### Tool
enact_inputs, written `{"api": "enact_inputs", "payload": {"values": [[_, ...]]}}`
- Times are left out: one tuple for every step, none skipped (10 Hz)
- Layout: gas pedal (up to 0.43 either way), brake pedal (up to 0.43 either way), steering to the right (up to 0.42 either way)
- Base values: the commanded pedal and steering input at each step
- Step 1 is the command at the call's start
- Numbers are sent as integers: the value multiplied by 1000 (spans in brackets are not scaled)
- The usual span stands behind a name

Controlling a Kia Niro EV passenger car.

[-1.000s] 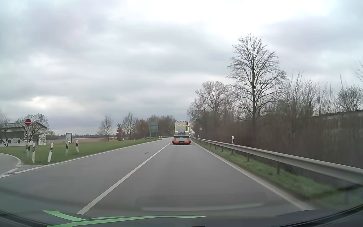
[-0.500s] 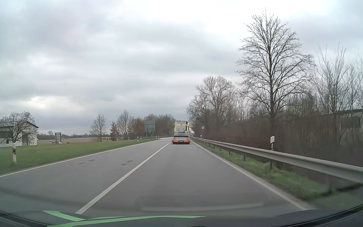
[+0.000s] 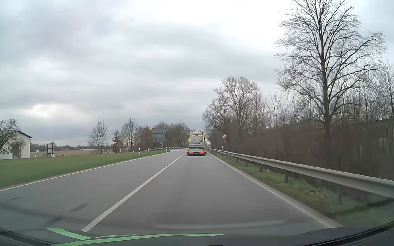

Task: Follow the waypoints while adhering to traffic rules and regulations

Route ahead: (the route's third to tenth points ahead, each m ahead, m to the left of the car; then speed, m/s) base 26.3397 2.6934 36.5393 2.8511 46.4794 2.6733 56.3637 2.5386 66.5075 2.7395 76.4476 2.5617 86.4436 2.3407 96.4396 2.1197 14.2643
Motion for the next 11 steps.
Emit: {"api": "enact_inputs", "payload": {"values": [[0,0,2],[0,0,2],[0,0,2],[0,0,2],[39,0,2],[87,0,2],[87,0,1],[87,0,1],[87,0,1],[87,0,1],[87,0,1]]}}
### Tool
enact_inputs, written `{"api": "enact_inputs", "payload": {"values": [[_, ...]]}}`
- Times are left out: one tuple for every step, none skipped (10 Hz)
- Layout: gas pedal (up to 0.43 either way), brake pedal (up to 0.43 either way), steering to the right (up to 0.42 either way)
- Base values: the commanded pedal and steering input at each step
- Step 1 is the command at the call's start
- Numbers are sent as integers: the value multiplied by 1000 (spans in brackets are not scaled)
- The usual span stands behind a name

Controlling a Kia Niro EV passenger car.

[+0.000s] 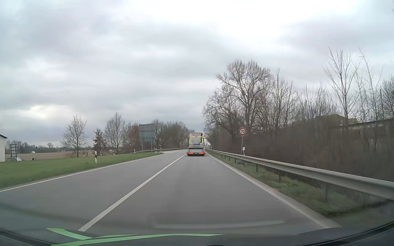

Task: Follow the waypoints while adhering to traffic rules and regulations

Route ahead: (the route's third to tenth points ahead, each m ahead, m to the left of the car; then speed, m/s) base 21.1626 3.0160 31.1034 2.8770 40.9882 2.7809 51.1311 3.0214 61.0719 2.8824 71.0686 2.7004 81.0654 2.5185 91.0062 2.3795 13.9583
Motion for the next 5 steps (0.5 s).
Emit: {"api": "enact_inputs", "payload": {"values": [[87,0,1],[87,0,1],[87,0,1],[87,0,1],[87,0,1]]}}
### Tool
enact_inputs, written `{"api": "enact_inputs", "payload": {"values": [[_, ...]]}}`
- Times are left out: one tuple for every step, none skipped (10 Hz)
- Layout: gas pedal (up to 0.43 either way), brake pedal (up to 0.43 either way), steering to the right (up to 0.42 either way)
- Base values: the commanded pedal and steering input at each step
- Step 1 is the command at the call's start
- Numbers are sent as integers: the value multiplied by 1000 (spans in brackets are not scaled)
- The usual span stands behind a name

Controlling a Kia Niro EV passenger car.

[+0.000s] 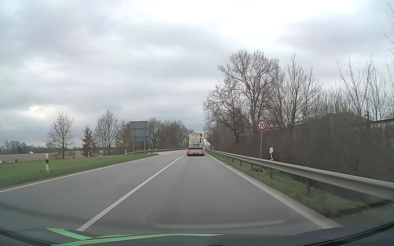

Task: Follow the waypoints while adhering to traffic rules and regulations

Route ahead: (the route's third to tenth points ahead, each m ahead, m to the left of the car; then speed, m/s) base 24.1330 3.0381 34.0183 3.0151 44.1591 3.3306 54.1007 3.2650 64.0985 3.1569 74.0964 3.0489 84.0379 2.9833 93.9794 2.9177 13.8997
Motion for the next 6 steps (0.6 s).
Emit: {"api": "enact_inputs", "payload": {"values": [[87,0,1],[87,0,1],[87,0,1],[87,0,1],[87,0,1],[87,0,1]]}}
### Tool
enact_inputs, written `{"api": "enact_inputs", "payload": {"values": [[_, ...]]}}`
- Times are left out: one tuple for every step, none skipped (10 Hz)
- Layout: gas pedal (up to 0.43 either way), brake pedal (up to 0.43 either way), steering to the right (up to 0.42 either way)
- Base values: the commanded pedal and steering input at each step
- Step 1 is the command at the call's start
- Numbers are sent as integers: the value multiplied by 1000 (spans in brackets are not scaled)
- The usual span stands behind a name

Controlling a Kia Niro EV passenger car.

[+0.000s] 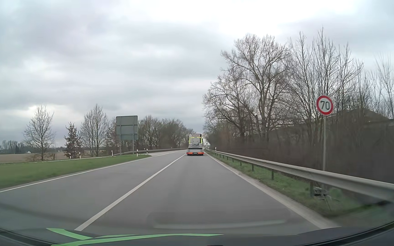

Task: Follow the waypoints while adhering to traffic rules and regulations

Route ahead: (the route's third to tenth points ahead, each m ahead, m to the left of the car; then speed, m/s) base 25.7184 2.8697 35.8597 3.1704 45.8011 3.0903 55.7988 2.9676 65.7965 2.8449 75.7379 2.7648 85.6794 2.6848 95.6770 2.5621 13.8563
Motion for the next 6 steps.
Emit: {"api": "enact_inputs", "payload": {"values": [[87,0,1],[87,0,1],[87,0,1],[87,0,1],[87,0,1],[87,0,1]]}}
